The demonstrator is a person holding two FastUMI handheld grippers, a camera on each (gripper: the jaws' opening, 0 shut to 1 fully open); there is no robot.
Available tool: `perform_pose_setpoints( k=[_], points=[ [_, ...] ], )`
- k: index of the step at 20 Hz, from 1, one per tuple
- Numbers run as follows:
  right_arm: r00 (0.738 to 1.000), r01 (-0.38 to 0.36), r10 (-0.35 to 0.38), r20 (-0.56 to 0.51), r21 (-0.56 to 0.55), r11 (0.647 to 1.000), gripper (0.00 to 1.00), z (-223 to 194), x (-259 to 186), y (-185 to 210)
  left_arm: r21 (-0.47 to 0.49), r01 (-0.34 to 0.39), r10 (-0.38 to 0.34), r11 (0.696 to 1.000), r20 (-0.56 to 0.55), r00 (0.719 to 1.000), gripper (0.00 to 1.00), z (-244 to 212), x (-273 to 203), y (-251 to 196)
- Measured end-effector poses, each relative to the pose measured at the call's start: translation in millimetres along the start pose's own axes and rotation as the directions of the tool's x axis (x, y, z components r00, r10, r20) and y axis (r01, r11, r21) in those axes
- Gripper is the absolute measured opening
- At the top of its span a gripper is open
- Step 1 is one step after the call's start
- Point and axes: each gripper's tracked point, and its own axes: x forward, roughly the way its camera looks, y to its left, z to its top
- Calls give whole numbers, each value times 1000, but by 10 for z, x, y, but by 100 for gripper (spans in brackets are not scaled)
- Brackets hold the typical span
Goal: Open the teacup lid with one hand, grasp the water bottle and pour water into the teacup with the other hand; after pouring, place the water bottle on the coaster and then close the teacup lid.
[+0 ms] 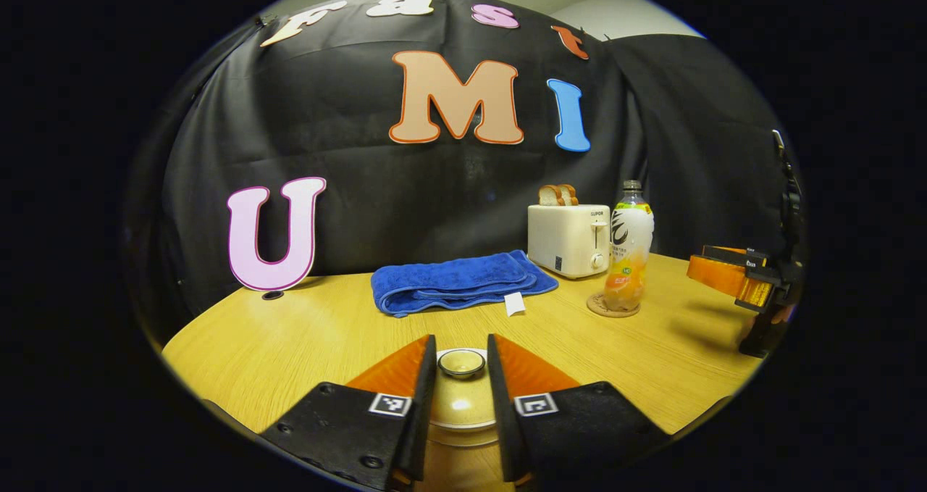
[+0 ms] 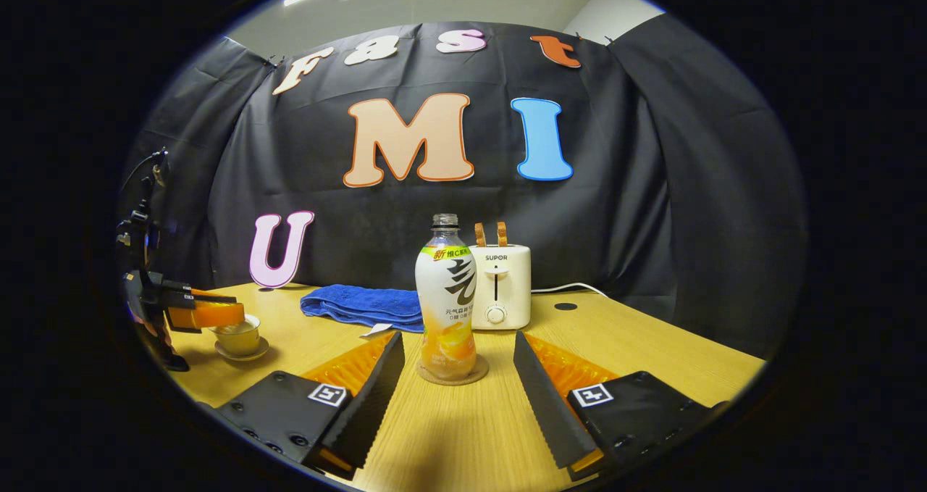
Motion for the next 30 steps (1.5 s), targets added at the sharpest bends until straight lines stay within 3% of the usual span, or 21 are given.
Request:
perform_pose_setpoints(
  k=[2, 4, 5, 14, 18, 22, 26, 30],
  points=[
    [1000, -1, 1, 0, 0, 1000, 96, 1, -2, -1, -2, 3, -3, 1000, 2, 1000, 65, 4, 1, -7],
    [1000, -1, 1, 0, 0, 1000, 96, 0, 0, -1, -1, 3, -3, 1000, 2, 1000, 83, 1, -1, -1],
    [1000, -1, 1, 0, 0, 1000, 93, -3, 1, 2, -2, 2, -2, 1000, 3, 1000, 85, 2, -4, -1],
    [1000, -1, 1, 0, 0, 1000, 96, -3, 0, 2, -27, -23, 24, 999, 54, 998, 96, 81, -72, 67],
    [1000, -1, 1, 0, 0, 1000, 93, -2, -2, 2, -30, -53, 57, 998, 159, 986, 96, 242, -177, 121],
    [1000, -1, 1, 1, 0, 1000, 96, 4, -2, 3, -35, -89, 94, 995, 139, 986, 95, 159, -288, 226],
    [1000, -1, 1, 1, -1, 1000, 96, 7, -4, 2, -49, -228, 233, 972, 134, 963, 95, 134, -555, 584],
    [1000, 5, -5, 2, -1, 1000, 93, 3, -3, -11, -66, -406, 412, 911, 122, 903, 95, 85, -817, 949]
  ],
)
